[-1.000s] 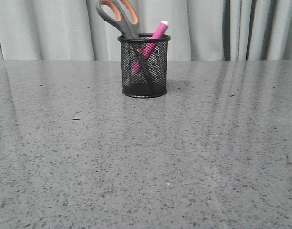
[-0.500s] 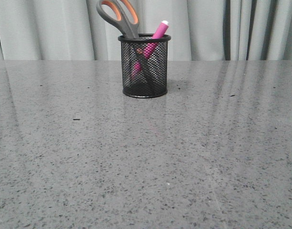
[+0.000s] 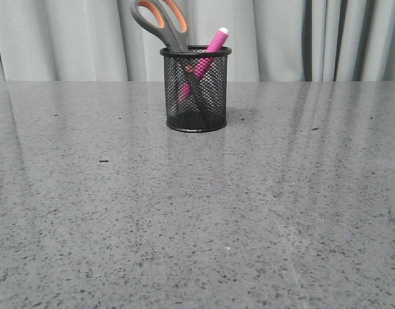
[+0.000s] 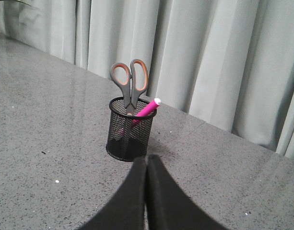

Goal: Put pen and scissors into bin

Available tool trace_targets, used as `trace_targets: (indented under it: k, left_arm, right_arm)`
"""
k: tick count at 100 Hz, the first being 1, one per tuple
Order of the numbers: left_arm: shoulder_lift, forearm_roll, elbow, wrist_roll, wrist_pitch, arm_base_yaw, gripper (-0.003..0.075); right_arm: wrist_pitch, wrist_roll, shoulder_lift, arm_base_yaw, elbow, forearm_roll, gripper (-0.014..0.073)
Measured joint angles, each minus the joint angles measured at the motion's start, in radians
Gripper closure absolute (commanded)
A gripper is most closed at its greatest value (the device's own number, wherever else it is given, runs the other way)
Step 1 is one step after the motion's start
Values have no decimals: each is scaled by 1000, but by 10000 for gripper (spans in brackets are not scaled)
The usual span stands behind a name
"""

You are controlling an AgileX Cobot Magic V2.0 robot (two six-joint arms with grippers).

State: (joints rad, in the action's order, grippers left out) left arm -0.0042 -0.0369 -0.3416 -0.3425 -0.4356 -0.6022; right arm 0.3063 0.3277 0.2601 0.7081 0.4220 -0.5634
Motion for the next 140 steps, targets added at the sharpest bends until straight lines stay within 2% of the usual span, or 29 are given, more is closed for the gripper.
trace_targets:
  k: [26, 51, 67, 82, 105, 140]
  left_arm:
    - [0, 16, 193, 172, 133, 130, 740]
    - [0, -40, 330, 293, 226, 248, 740]
    - [0, -51, 347, 359, 209, 327, 740]
    - [0, -53, 347, 376, 105, 400, 740]
    - [0, -53, 346, 381, 99, 494, 740]
    - [0, -53, 346, 382, 99, 512, 740]
  right_arm:
    - [0, 0, 0, 0, -1, 0, 659]
    - [0, 0, 0, 0, -1, 0, 659]
    - [0, 0, 0, 0, -1, 0, 659]
    - [0, 0, 0, 0, -1, 0, 659]
    - [0, 0, 0, 0, -1, 0, 659]
    - [0, 0, 0, 0, -1, 0, 659]
